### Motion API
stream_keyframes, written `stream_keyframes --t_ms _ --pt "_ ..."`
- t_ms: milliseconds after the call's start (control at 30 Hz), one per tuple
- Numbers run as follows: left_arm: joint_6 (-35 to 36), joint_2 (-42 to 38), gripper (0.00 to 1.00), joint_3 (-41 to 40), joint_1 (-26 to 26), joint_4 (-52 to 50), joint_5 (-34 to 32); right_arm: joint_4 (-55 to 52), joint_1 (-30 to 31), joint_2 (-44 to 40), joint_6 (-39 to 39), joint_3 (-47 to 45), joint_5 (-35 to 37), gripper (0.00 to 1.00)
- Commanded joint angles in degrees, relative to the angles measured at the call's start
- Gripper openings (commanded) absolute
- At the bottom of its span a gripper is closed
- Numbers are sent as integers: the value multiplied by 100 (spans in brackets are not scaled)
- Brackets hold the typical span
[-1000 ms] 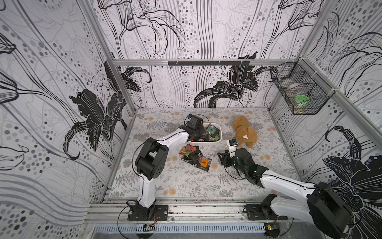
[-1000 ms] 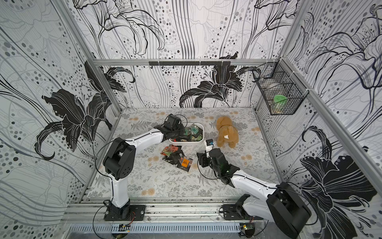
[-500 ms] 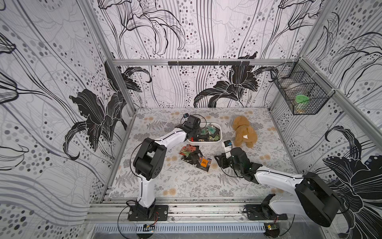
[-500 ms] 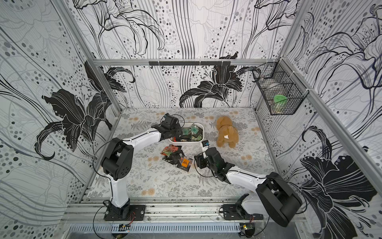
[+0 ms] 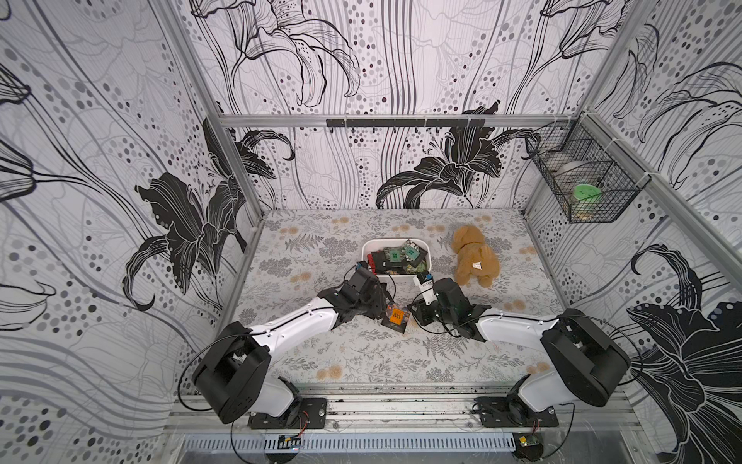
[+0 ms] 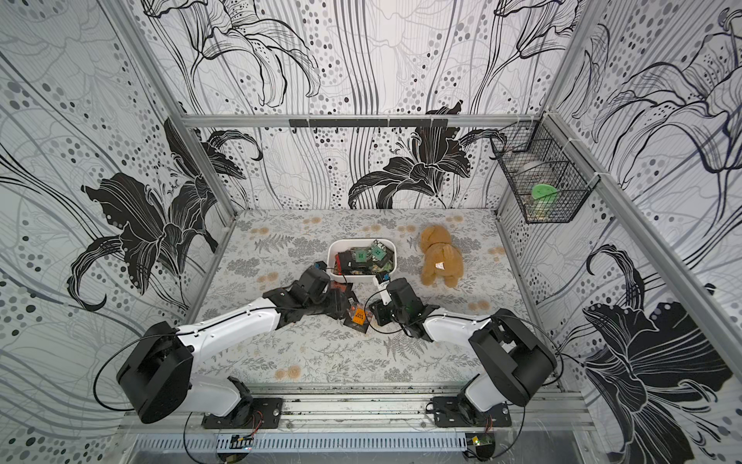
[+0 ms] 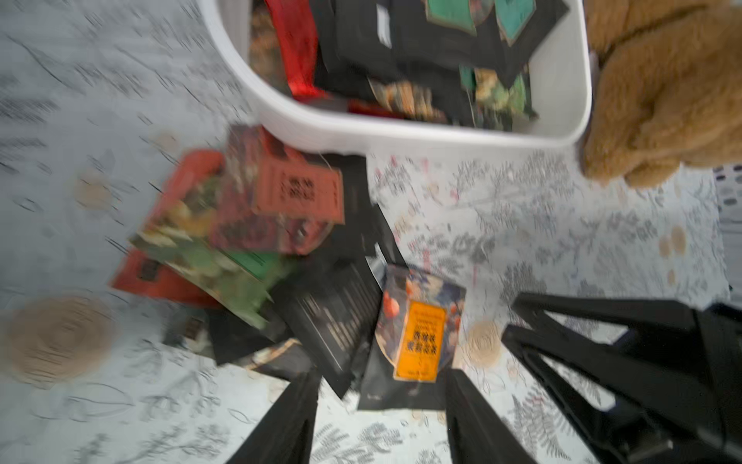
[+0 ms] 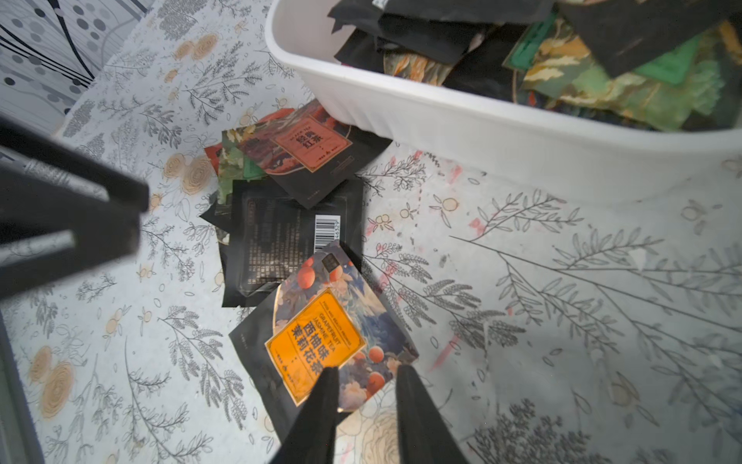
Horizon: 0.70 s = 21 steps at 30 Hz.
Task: Put the tea bags into the storage box
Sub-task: Pick up the tea bag from the center of the board.
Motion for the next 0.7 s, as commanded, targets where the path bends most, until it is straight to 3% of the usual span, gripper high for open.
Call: stream_keyframes --t_ms 0,300,667 --pt "-196 -49 51 -255 -82 626 206 -302 57 208 -65 227 -202 22" --pt "-422 416 47 -516 -147 1354 644 -672 142 684 -141 595 -190 15" --pt "-635 785 46 -678 -207 1645 608 -910 150 999 -117 779 -172 11"
